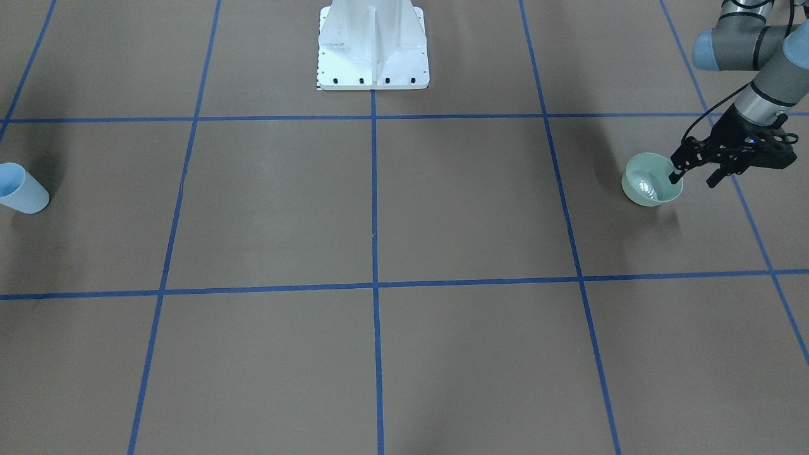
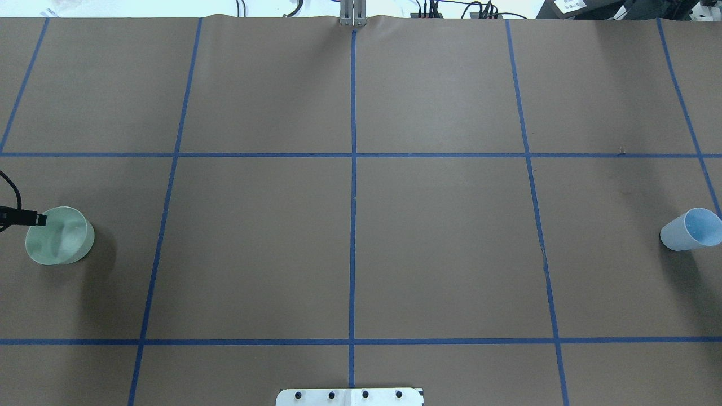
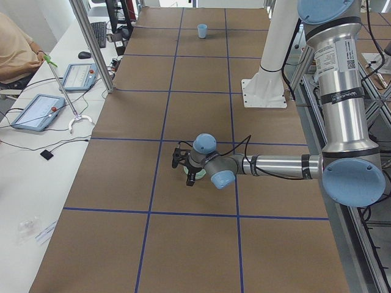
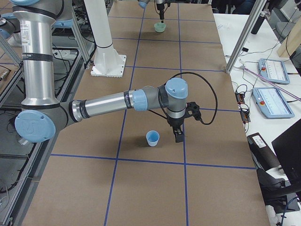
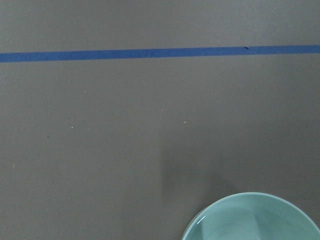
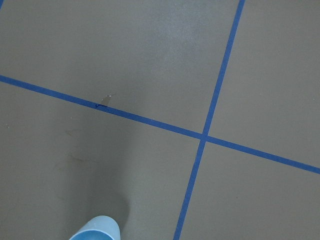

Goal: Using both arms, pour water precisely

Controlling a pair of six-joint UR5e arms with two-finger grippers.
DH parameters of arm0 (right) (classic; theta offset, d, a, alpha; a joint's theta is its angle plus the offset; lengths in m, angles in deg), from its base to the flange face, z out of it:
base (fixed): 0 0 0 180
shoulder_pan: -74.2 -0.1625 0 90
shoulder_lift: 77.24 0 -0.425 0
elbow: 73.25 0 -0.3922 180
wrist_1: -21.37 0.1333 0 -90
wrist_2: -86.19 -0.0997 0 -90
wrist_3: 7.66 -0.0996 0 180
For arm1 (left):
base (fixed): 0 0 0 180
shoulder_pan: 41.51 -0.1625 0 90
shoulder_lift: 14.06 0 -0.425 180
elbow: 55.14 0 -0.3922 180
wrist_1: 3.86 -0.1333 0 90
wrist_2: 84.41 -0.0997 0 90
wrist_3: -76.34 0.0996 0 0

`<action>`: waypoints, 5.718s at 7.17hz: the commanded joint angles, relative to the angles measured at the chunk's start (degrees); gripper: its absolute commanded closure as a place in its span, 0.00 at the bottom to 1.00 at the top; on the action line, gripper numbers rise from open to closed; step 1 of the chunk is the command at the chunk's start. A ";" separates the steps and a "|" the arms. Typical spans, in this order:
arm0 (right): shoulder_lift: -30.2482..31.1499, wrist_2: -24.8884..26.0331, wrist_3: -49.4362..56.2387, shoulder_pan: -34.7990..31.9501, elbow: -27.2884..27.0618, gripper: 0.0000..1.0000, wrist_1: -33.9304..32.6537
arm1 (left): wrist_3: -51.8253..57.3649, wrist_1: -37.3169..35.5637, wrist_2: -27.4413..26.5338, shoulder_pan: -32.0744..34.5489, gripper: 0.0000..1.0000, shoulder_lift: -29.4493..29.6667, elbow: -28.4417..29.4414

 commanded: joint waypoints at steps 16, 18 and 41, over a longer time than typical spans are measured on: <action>-0.15 -0.10 -0.33 0.00 0.52 0.00 -0.09 | -19.05 -32.46 -7.14 -19.00 1.00 43.27 -1.15; -0.50 -0.10 -0.60 0.00 0.61 0.00 -0.09 | -21.70 -32.40 -10.75 -22.44 1.00 52.95 8.68; 19.45 69.65 -115.86 65.19 -19.29 0.00 4.40 | 62.85 -50.33 9.97 30.99 0.00 23.38 1.88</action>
